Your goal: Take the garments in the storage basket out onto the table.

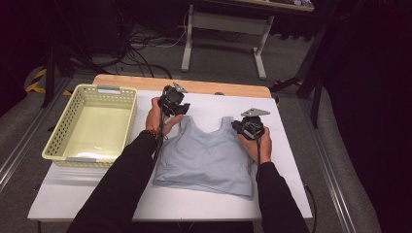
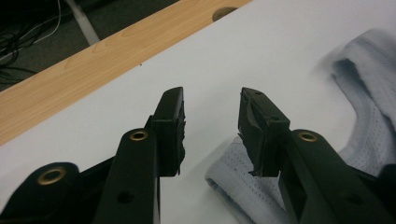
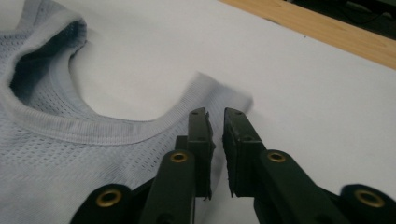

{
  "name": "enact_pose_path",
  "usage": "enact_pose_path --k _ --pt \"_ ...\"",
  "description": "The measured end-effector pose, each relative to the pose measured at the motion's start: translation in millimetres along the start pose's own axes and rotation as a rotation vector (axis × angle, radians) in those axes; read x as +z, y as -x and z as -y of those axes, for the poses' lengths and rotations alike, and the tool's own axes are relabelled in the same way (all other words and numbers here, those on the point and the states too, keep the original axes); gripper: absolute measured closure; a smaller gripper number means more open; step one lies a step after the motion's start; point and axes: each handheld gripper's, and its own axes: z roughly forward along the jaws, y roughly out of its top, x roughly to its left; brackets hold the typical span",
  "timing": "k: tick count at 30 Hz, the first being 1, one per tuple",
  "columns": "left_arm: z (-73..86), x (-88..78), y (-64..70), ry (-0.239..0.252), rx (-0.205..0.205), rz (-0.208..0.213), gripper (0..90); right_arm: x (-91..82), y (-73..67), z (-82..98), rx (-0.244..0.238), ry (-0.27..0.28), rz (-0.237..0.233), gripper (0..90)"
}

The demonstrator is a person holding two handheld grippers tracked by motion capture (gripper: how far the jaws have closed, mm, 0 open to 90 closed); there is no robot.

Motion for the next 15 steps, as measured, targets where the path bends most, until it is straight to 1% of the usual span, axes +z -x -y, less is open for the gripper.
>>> enact_pose_path --k 1,2,3,4,5,6,8,9,10,11,12,13,14,15 --pt "1.4 -4.4 3.3 0.003 0.013 0.004 63.4 -4.7 0.1 -1.0 0.003 0.016 0.017 71.1" --pt "1.4 -4.4 3.3 0.003 0.013 0.004 63.6 -4.7 0.1 -1.0 0.003 0.016 0.017 71.1" --pt "2.5 -8.6 8.0 0.007 0.040 0.005 63.6 -7.0 0.6 -1.3 0.006 0.023 0.021 69.8" --pt "4.3 -12.8 12.3 0.012 0.058 0.016 66.0 -11.9 1.0 -1.6 0.021 0.037 0.018 66.9" --pt "6.2 -15.7 16.0 0.013 0.069 0.021 68.0 -17.0 0.9 -1.1 0.033 0.051 0.006 65.9" --pt "9.8 -19.8 21.7 0.009 0.088 0.022 68.1 -21.6 0.3 -0.2 0.037 0.062 0.000 65.5" --pt "21.7 -28.5 34.7 0.002 0.134 0.044 70.5 -37.1 -3.8 5.8 0.026 0.088 -0.003 65.2" --pt "27.7 -33.2 40.1 0.004 0.158 0.037 70.6 -43.9 -5.9 10.0 0.018 0.093 -0.013 65.3" --pt "33.9 -38.6 44.6 0.010 0.175 0.041 71.7 -50.8 -8.2 15.0 0.001 0.095 -0.010 65.7" --pt "40.3 -44.0 48.1 0.013 0.187 0.055 72.7 -57.5 -10.0 20.5 -0.010 0.095 -0.007 67.3" --pt "52.8 -53.5 53.4 0.027 0.188 0.077 73.5 -70.0 -12.3 30.9 -0.016 0.107 -0.030 70.9" --pt "52.8 -53.5 53.4 0.027 0.188 0.077 74.5 -70.0 -12.3 30.9 -0.016 0.107 -0.030 70.9" --pt "62.3 -61.0 58.2 0.029 0.208 0.096 76.2 -83.4 -15.5 44.1 -0.003 0.125 -0.066 78.6" --pt "68.2 -65.1 61.1 0.039 0.219 0.103 76.2 -83.4 -15.5 44.1 -0.003 0.125 -0.066 78.6"
